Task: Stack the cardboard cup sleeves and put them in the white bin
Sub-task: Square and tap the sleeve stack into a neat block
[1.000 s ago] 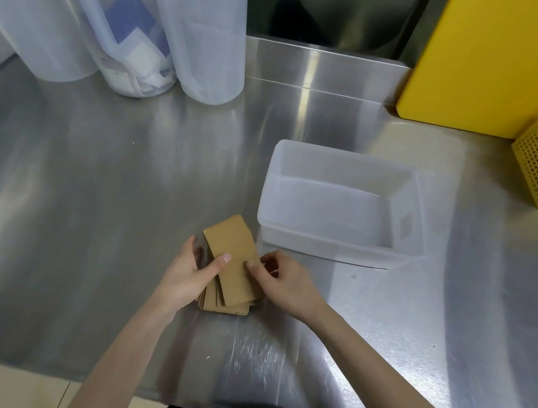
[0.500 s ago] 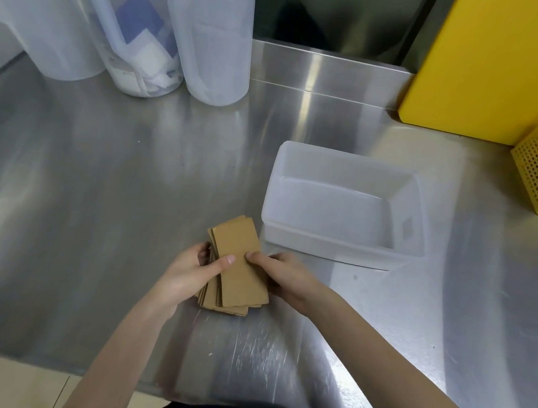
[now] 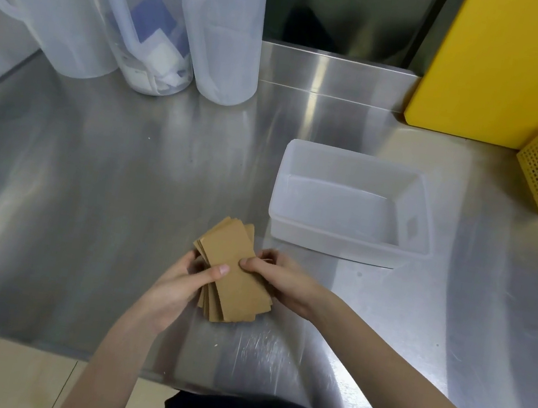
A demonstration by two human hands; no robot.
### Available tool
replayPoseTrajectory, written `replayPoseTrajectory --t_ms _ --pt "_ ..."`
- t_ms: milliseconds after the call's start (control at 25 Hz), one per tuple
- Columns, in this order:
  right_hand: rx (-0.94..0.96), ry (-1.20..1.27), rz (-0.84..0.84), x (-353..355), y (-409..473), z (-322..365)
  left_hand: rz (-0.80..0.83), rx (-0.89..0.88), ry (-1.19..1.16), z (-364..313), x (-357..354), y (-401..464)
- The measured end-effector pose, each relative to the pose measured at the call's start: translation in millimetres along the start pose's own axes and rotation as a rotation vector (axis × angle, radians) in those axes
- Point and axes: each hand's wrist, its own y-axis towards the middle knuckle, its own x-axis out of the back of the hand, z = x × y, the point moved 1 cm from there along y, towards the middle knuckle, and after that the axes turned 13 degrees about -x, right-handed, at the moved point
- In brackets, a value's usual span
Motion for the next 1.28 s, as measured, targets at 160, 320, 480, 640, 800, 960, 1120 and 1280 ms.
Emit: replayPoseTrajectory --t_ms 160,320,480,640,800,960,1120,1280 --pt "0.084 -0.131 -0.067 11.5 -12.6 -12.7 0.061 -0.012 -0.018 9.3 -8.0 -7.3" --pt "0.178 -0.179 -0.122 31.9 -29.6 -20.7 0.161 -0.054 0.046 9.8 -25.0 -4.1" --pt "0.285 -0.168 -0.130 50.3 -45.6 -28.1 0.183 -0.086 0.116 6.9 -42.5 2.0" --pt "0.417 -0.207 -0.214 62.9 -59.7 -38.7 0.197 -0.137 0.214 10.3 -62.8 4.8" --pt "0.483 -0.225 -0.294 72.1 -65.3 -45.0 0.214 -0.218 0.247 10.5 -77.8 8.0" --pt "0.490 -0.240 -0.342 72.6 -62.1 -52.1 0.283 -0.219 0.319 5.7 -85.5 11.8" --pt "0.504 -0.351 -0.340 62.5 -55.7 -55.9 0.360 -0.206 0.382 6.6 -93.4 8.3" --pt "0.541 -0.459 -0.381 56.4 -50.9 -52.3 0.375 -0.313 0.574 7.5 -98.6 10.3"
